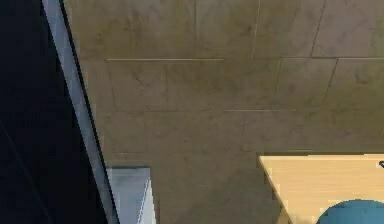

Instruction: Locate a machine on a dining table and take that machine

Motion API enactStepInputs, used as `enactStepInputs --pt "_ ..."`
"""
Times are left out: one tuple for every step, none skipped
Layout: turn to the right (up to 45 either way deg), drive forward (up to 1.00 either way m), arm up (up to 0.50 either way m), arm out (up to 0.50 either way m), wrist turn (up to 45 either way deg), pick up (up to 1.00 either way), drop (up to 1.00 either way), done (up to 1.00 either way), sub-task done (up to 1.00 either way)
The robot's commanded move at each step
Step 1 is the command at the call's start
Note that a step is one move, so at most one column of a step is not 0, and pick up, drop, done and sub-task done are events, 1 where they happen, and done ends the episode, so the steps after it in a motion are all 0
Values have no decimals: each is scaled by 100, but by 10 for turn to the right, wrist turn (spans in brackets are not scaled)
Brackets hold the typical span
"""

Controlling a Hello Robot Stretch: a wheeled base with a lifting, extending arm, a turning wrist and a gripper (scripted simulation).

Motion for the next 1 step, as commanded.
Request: enactStepInputs --pt "150 0 0 0 0 0 0 0 0"
